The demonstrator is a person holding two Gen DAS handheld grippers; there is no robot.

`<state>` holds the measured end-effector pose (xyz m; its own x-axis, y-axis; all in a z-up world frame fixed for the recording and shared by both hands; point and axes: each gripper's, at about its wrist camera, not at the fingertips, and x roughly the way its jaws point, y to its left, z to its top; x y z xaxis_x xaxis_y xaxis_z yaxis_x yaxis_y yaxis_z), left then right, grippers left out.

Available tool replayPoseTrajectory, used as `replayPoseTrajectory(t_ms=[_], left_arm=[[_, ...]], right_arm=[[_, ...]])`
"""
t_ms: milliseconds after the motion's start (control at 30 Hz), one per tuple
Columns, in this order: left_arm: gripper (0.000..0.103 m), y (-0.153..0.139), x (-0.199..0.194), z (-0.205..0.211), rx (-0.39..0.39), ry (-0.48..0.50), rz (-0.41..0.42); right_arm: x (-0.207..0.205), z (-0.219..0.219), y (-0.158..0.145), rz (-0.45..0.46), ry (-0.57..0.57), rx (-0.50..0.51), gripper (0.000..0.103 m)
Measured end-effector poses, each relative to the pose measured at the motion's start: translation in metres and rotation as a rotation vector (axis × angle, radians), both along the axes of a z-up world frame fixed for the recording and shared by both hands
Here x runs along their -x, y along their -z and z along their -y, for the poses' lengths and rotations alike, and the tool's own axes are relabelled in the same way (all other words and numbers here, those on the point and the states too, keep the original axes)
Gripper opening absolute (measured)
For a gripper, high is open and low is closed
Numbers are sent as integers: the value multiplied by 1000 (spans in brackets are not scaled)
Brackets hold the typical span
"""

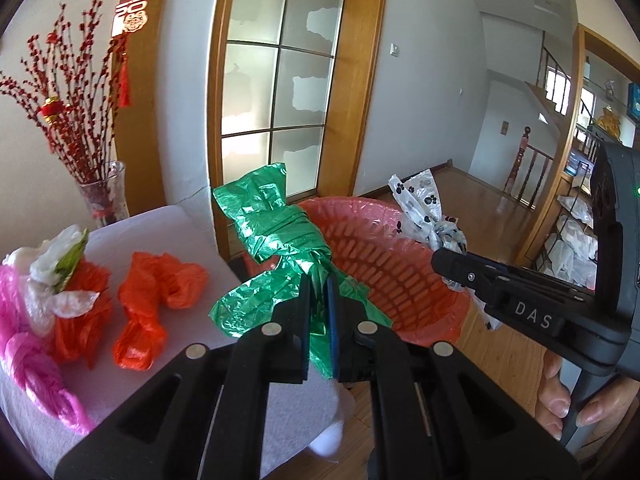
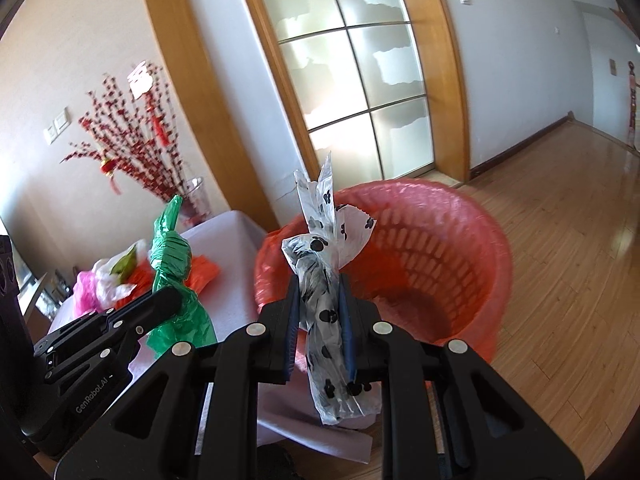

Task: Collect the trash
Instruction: 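Carry the paw-print bag and green bag over the red basket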

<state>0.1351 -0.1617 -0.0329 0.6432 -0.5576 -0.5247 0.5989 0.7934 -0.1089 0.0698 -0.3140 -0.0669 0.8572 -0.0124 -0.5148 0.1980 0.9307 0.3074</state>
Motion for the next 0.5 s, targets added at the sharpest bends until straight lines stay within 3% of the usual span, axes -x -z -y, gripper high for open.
replayPoseTrajectory(t_ms=[500], left_arm=[[9,3,-44,54,10,108,-36]], right_arm=[[-16,45,-9,60,91,-35,19]])
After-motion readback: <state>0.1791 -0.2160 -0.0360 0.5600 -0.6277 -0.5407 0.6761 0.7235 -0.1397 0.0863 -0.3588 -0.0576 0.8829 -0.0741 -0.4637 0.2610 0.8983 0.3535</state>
